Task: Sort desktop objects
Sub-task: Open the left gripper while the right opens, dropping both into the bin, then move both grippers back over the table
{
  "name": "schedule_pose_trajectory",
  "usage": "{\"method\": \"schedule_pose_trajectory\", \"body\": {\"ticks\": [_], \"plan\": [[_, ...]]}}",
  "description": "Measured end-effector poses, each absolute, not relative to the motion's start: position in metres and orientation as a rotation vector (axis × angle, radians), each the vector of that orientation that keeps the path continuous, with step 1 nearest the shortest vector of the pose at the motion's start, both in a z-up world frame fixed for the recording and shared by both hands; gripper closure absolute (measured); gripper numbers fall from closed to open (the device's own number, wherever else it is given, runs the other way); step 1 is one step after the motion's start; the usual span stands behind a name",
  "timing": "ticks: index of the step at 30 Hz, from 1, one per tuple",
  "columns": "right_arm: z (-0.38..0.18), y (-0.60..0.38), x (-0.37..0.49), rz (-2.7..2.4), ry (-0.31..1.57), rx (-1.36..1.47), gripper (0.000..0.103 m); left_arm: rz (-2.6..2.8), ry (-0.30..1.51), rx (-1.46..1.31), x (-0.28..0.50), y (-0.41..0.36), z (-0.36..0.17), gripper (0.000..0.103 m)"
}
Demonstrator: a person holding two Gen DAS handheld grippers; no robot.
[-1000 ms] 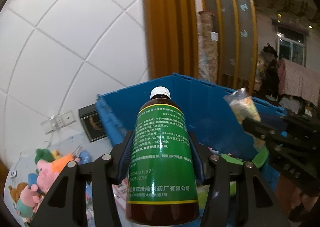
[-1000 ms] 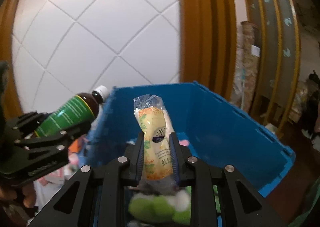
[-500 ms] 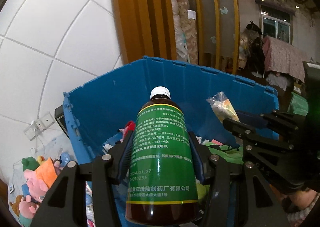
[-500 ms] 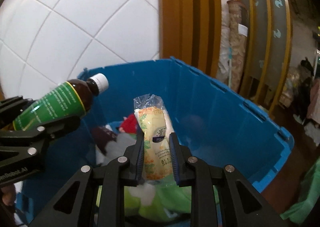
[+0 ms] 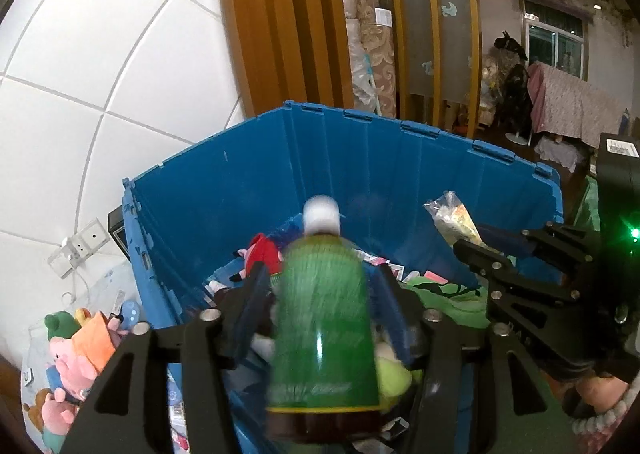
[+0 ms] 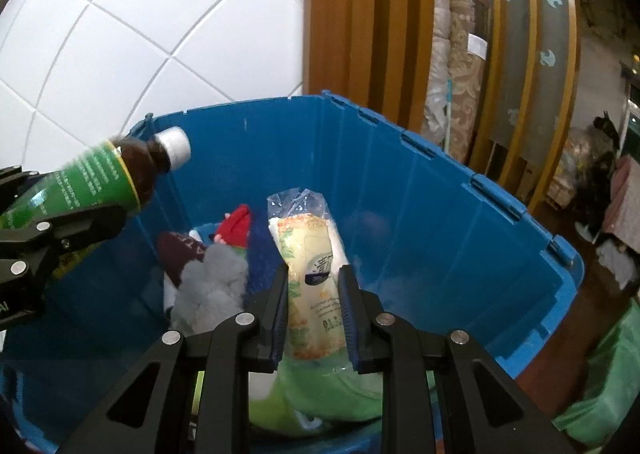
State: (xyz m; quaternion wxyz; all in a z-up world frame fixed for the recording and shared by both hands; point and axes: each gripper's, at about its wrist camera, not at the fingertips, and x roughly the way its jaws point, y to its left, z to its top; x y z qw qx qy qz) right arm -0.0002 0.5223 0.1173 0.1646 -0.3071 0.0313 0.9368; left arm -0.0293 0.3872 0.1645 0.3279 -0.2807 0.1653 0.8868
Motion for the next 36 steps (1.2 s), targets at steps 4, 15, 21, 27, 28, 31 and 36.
{"method": "schedule_pose_trajectory", "body": {"ticks": [4, 15, 21, 27, 28, 31, 36], "plan": [[0.116, 0.528, -0.004, 2.660, 0.085, -0.881, 0.077, 2.333, 0.436, -0.718, -0.027, 0.386, 0.166, 0.033], [0.121, 0.522, 0.004, 2.651, 0.043, -0.836, 0.022, 2.362, 0.405, -0.728, -0.027, 0.376, 0.164, 0.033], [0.131, 0.514, 0.009, 2.658, 0.017, -0.797, 0.000, 2.426, 0.370, -0.701, -0.025, 0.358, 0.169, 0.032], [0.147, 0.494, 0.016, 2.706, -0.005, -0.738, 0.000, 2.500, 0.283, -0.672, -0.024, 0.323, 0.176, 0.032], [0.150, 0.489, 0.016, 2.716, -0.009, -0.731, 0.000, 2.522, 0.264, -0.664, -0.024, 0.314, 0.177, 0.031], [0.157, 0.471, 0.016, 2.740, -0.031, -0.714, 0.000, 2.570, 0.222, -0.652, -0.024, 0.290, 0.180, 0.024], [0.170, 0.435, 0.018, 2.783, -0.074, -0.679, 0.000, 2.627, 0.154, -0.639, -0.025, 0.247, 0.180, 0.023]]}}
